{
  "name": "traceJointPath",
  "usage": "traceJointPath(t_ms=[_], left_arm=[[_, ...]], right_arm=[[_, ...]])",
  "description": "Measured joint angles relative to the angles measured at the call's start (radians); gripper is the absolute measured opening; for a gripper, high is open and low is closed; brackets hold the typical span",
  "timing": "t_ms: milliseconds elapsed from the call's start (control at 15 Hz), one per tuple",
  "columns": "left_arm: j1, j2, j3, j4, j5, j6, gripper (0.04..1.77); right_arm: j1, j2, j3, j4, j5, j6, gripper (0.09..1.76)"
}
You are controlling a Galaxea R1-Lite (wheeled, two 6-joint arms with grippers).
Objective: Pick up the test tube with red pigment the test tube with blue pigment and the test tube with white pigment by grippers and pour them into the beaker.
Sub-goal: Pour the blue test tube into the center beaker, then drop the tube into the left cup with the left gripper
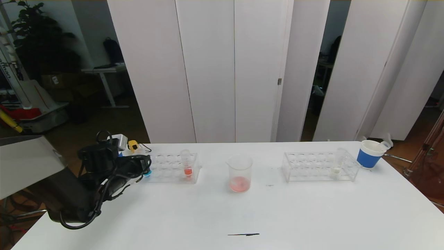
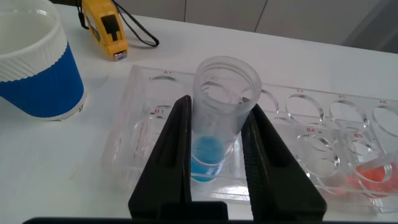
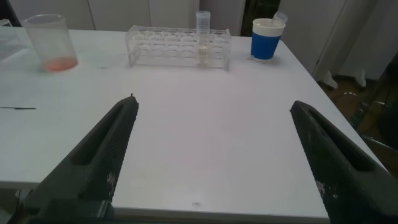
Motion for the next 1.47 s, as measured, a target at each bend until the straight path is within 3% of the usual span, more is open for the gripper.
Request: traceJointPath(t_ms=[800,1467], left_arm=[[-0.002,0.005,-0.008,0.002,-0.001,0.002,0.57],[0.006,-0.096,-0.008,0.012,-0.032,0.010,0.57]], right_arm=[[0.000,0.000,0.000,0.000,0.000,-0.001,1.75],[0.000,0.000,0.000,0.000,0.000,0.000,1.75]])
